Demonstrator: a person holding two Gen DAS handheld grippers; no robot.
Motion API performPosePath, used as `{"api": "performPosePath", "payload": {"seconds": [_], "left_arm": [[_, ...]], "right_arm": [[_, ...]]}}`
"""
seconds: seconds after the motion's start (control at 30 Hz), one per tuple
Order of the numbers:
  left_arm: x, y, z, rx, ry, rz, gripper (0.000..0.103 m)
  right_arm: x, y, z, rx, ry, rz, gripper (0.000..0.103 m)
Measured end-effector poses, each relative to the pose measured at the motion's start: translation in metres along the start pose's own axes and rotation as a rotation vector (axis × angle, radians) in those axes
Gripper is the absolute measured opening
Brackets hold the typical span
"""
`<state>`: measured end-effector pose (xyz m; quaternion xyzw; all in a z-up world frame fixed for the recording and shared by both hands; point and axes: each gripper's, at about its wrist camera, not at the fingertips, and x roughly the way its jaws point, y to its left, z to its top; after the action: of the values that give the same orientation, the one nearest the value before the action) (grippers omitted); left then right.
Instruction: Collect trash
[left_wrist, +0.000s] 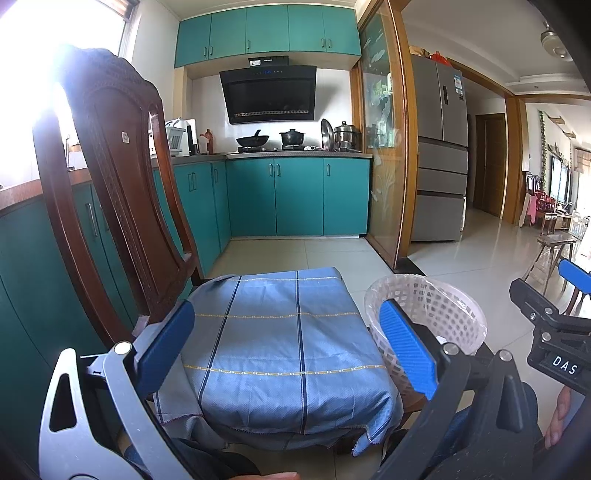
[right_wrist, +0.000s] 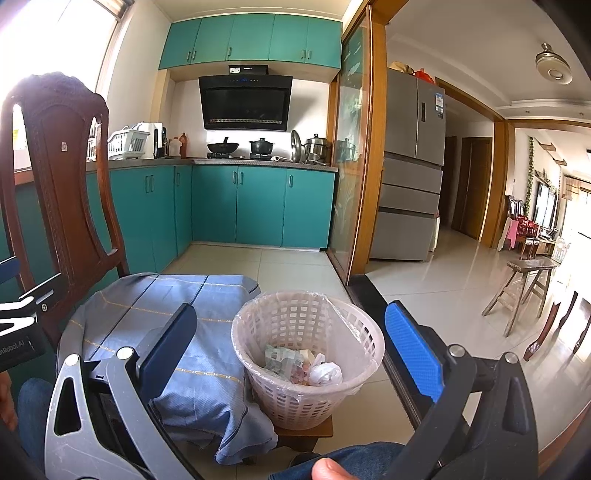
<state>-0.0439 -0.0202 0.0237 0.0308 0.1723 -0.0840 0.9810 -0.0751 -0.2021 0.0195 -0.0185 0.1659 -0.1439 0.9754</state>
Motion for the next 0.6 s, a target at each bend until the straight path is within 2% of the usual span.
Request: {"api": "performPosePath", "payload": {"seconds": [0.6], "left_arm": [[0.007,0.007,-0.006,-0.017,0.013,-0.005,0.100]], "right_arm": [[0.013,0.008,-0.003,-0.018,0.025,0.009,0.100]]}}
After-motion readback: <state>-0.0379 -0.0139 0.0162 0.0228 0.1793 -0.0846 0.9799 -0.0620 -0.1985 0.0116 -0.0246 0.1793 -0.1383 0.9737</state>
